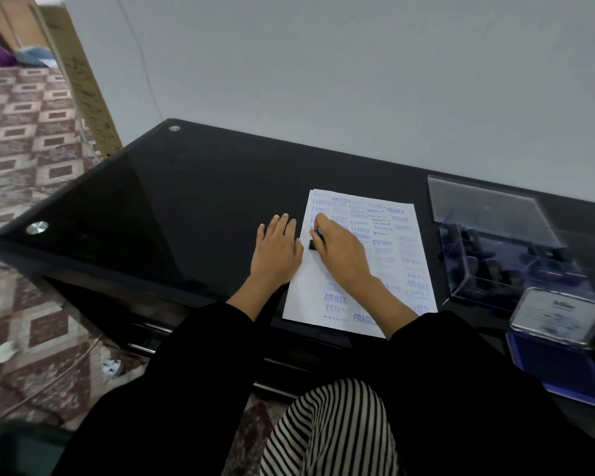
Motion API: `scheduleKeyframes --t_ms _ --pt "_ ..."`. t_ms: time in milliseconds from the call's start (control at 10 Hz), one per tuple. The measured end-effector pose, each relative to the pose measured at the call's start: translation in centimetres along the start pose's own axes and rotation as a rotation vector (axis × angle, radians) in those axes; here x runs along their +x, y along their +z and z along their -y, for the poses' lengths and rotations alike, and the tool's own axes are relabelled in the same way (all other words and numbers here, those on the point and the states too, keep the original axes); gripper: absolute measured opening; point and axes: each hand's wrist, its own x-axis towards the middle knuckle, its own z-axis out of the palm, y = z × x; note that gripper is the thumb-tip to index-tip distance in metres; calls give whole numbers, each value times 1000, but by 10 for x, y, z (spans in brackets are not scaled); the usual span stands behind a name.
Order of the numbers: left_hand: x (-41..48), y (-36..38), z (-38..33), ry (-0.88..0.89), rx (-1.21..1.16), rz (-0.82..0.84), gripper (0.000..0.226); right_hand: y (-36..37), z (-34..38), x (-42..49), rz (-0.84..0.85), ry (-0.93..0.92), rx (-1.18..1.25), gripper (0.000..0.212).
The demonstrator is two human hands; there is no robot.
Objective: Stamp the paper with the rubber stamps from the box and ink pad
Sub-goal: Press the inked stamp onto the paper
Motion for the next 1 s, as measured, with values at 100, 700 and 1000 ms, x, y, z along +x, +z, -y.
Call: scheduleKeyframes --t_ms 100,700,1000 --pt "0 0 0 2 -10 3 49 0 1 -1 10 16 -14 17" --pt "-2 -4 0 55 -114 -66 42 -50 -41 -19 -41 219 146 17" --pt "0 -18 -31 229 -178 -180 34 -99 -58 -30 -183 246 127 21"
